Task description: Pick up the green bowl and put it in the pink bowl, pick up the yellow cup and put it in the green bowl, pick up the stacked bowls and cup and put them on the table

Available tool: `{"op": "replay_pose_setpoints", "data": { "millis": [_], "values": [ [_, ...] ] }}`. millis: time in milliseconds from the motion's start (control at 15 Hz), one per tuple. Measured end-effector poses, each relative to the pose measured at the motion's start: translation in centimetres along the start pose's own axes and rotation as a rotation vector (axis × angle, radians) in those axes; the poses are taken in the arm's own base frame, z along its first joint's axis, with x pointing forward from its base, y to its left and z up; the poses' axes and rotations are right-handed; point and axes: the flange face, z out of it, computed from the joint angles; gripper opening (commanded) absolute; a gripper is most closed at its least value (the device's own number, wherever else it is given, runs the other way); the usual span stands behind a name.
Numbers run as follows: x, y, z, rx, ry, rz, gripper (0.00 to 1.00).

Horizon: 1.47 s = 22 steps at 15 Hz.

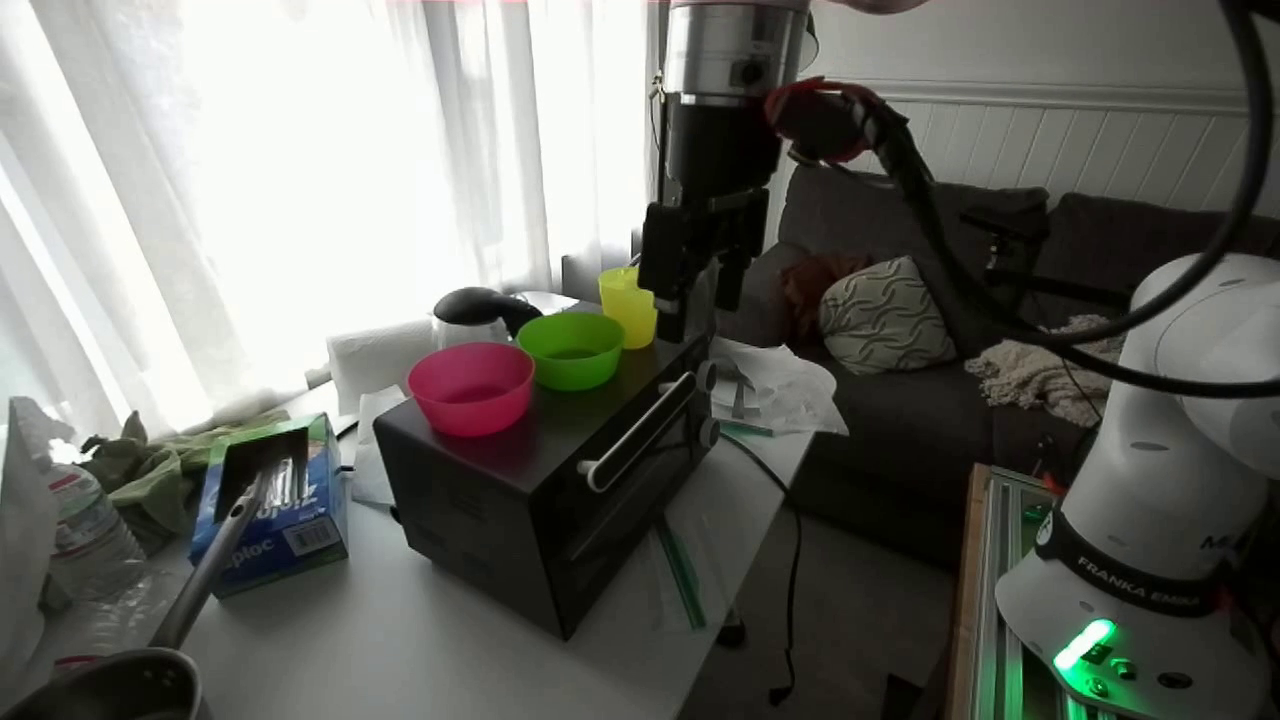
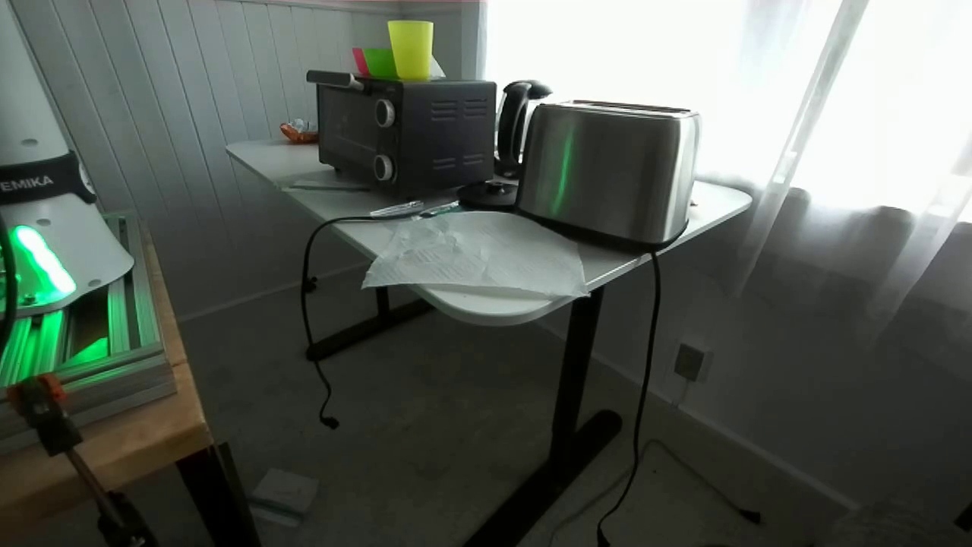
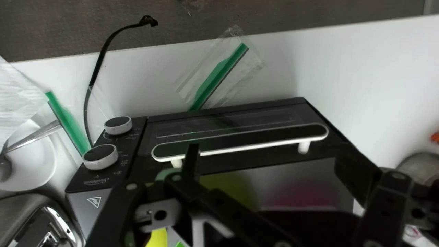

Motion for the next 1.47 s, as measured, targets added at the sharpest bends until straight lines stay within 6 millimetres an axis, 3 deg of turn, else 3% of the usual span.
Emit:
{"op": "replay_pose_setpoints", "data": {
  "millis": [533,1133,1467],
  "values": [
    [4.1,0.5,1.7,0.076,0.194,0.358,1.0],
    [5.3,1.7,4.7,-0.02,0.356,0.73,1.0],
    [5.7,1.5,5.9,0.009,0.358,0.787,1.0]
  ]
}}
